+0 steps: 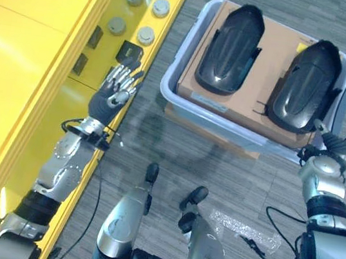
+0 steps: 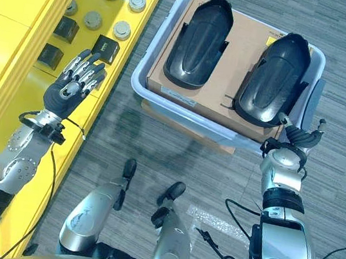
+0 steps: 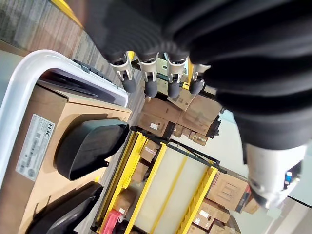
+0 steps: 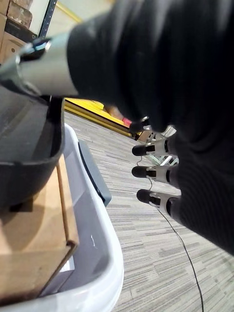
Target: Move parts from the plastic box to the shelf.
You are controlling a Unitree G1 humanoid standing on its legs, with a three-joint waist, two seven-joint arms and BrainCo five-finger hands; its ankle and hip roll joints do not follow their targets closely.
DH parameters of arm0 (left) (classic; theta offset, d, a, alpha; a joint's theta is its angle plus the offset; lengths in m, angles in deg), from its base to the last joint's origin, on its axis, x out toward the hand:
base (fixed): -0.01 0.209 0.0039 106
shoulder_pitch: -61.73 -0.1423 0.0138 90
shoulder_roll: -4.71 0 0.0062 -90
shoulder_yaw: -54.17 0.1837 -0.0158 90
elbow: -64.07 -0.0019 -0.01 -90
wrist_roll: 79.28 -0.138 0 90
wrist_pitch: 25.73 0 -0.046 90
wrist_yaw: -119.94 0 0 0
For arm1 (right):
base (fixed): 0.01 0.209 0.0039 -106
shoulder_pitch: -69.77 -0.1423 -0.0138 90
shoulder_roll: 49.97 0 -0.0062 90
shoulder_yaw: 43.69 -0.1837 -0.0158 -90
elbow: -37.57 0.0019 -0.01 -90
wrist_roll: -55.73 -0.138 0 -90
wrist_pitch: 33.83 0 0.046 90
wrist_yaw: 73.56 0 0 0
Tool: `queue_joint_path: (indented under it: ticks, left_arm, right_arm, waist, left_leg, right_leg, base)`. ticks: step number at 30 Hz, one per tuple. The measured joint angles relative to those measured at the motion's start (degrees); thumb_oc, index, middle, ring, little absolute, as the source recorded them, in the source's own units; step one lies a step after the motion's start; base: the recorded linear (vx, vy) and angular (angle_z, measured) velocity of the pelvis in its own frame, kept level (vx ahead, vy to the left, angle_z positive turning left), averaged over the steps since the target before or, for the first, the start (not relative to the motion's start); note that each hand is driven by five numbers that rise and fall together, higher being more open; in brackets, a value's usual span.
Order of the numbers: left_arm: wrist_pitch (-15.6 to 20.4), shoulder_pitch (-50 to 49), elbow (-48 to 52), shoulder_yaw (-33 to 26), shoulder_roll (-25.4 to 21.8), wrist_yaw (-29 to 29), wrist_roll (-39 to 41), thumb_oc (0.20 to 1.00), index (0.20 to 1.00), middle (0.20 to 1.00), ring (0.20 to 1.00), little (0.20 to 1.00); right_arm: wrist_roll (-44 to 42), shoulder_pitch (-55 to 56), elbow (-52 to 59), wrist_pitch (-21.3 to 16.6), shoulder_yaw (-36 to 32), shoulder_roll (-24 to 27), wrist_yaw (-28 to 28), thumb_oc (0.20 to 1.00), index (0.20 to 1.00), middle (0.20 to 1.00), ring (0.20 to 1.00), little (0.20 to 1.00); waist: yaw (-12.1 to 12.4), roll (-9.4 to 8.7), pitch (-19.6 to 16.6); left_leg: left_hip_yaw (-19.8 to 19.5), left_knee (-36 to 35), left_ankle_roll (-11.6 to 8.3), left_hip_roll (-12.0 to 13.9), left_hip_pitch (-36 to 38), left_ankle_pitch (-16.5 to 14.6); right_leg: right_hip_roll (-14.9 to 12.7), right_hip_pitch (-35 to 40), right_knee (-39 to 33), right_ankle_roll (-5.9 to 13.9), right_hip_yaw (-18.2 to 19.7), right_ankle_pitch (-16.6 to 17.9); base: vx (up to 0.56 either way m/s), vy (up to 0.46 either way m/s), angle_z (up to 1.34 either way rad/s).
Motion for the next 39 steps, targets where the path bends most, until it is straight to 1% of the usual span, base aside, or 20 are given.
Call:
queue_joint_path:
  ticks: [7, 11, 13, 15, 17, 20, 26, 28, 30, 32, 39]
  left_arm:
    - [-0.1, 0.9, -0.4, 0.6, 0.0, 0.3, 0.0, 1.000, 1.000, 1.000, 1.000, 1.000]
    - [-0.1, 1.2, -1.4, 1.4, -0.1, 0.5, 0.0, 1.000, 1.000, 1.000, 1.000, 1.000]
    - [-0.1, 1.4, -1.8, 1.6, -0.1, 0.5, 0.0, 1.000, 1.000, 1.000, 1.000, 1.000]
    - [-0.1, 1.8, -1.8, 1.7, -0.1, 0.5, 0.0, 1.000, 1.000, 1.000, 1.000, 1.000]
    - [-0.2, 1.9, -2.0, 1.8, -0.1, 0.5, 0.0, 1.000, 1.000, 1.000, 1.000, 1.000]
    - [-0.4, 1.9, -2.0, 2.1, -0.1, 0.5, 0.0, 1.000, 1.000, 1.000, 1.000, 1.000]
    - [-0.4, 2.1, -2.0, 3.3, 0.0, 0.5, 0.0, 1.000, 1.000, 1.000, 1.000, 1.000]
    - [0.0, 2.5, -2.5, 3.9, 0.6, 0.5, 0.1, 1.000, 1.000, 1.000, 1.000, 1.000]
    - [-0.1, 3.0, -3.9, 4.5, 0.7, 1.1, 0.1, 1.000, 1.000, 1.000, 1.000, 1.000]
    - [-0.1, 3.1, -4.0, 4.5, 0.7, 1.7, 0.1, 1.000, 1.000, 1.000, 1.000, 1.000]
    - [-0.1, 3.5, -4.0, 4.5, 0.7, 1.7, 0.9, 1.000, 1.000, 1.000, 1.000, 1.000]
  right_arm:
    - [-1.7, -1.5, -0.2, 0.0, 1.0, 0.0, 0.4, 1.000, 1.000, 1.000, 1.000, 1.000]
    - [-1.8, -1.6, -0.2, 0.0, 1.5, 0.0, 0.4, 1.000, 1.000, 1.000, 1.000, 1.000]
    - [-1.8, -3.1, -0.3, 1.1, 2.4, 0.2, 0.5, 1.000, 1.000, 1.000, 1.000, 1.000]
    - [-1.8, -3.8, -0.4, 1.7, 2.6, 0.1, 1.4, 1.000, 1.000, 1.000, 1.000, 1.000]
    - [-1.7, -3.7, -1.9, 2.3, 3.5, -0.5, 1.6, 1.000, 1.000, 1.000, 1.000, 1.000]
    - [-1.8, -3.5, -2.7, 3.5, 3.8, -0.9, 1.9, 1.000, 1.000, 1.000, 1.000, 1.000]
    - [-1.8, -3.7, -4.6, 3.4, 4.1, -1.0, 2.6, 1.000, 1.000, 1.000, 1.000, 1.000]
    - [-1.8, -4.2, -5.4, 2.3, 5.0, -1.0, 2.8, 1.000, 1.000, 1.000, 1.000, 1.000]
    - [-1.8, -5.5, -5.6, 2.2, 5.4, -1.1, 3.1, 1.000, 1.000, 1.000, 1.000, 1.000]
    - [-1.8, -5.5, -5.6, 2.3, 5.5, -1.1, 3.9, 1.000, 1.000, 1.000, 1.000, 1.000]
    - [-1.7, -5.6, -4.6, 3.0, 5.6, -1.1, 4.2, 1.000, 1.000, 1.000, 1.000, 1.000]
  waist:
    - [0.9, 0.04, 0.0]
    - [0.9, 0.05, 0.0]
    - [0.8, 0.07, 0.0]
    - [0.8, 0.07, 0.0]
    - [0.9, 0.07, 0.0]
    - [0.8, 0.06, 0.0]
    - [0.3, 0.06, 0.0]
    - [0.4, 0.03, 0.0]
    - [-0.2, 0.03, 0.0]
    - [-0.4, 0.02, 0.0]
    - [-0.3, 0.02, 0.0]
  left_leg:
    - [-0.3, 0.1, 0.00, -0.4, 0.0, 0.0]
    - [-0.7, 0.1, 0.02, -0.8, -0.1, -0.1]
    - [-0.7, 1.0, 0.09, -1.0, -1.9, -0.2]
    - [-0.7, 1.6, 0.15, -1.0, -3.2, -0.2]
    - [-0.7, 2.6, 0.31, -1.0, -3.7, -0.6]
    - [-0.7, 3.3, 0.38, -1.0, -3.8, -1.1]
    - [-0.7, 3.6, 0.40, -1.1, -4.4, -1.2]
    - [-0.7, 5.0, 0.53, -1.2, -5.8, -1.5]
    - [-0.5, 6.7, 0.50, -1.2, -7.3, -2.3]
    - [-0.4, 7.4, 0.68, -1.1, -7.3, -2.7]
    - [-0.3, 8.1, 0.80, -1.2, -7.9, -2.9]
  right_leg:
    - [-0.6, -0.4, 1.5, -0.05, -0.2, -0.8]
    - [-1.2, -0.9, 2.7, 0.00, -0.2, -1.5]
    - [-1.9, -3.1, 4.5, 0.04, -0.1, -2.1]
    - [-2.1, -4.4, 5.3, -0.10, 0.0, -2.2]
    - [-2.3, -4.7, 6.0, -0.46, 0.0, -2.4]
    - [-2.5, -4.7, 6.7, -0.48, 0.1, -2.7]
    - [-2.9, -5.8, 7.7, -0.03, 0.4, -3.4]
    - [-3.1, -7.1, 9.1, -0.16, 0.8, -3.7]
    - [-3.5, -8.8, 11.0, -0.33, 1.4, -4.5]
    - [-3.7, -8.9, 11.8, -0.56, 1.5, -4.7]
    - [-3.9, -9.5, 12.6, -0.57, 1.8, -4.8]
  base:
    - [0.03, 0.017, 0.03]
    - [0.01, 0.009, 0.03]
    - [0.00, 0.000, 0.00]
    - [0.00, 0.000, 0.00]
    - [0.02, 0.005, 0.01]
    - [0.00, 0.000, 0.00]
    - [0.00, 0.007, 0.00]
    - [0.00, 0.004, -0.02]
    - [0.03, 0.005, -0.05]
    - [0.00, 0.000, 0.00]
    - [0.00, 0.000, 0.00]
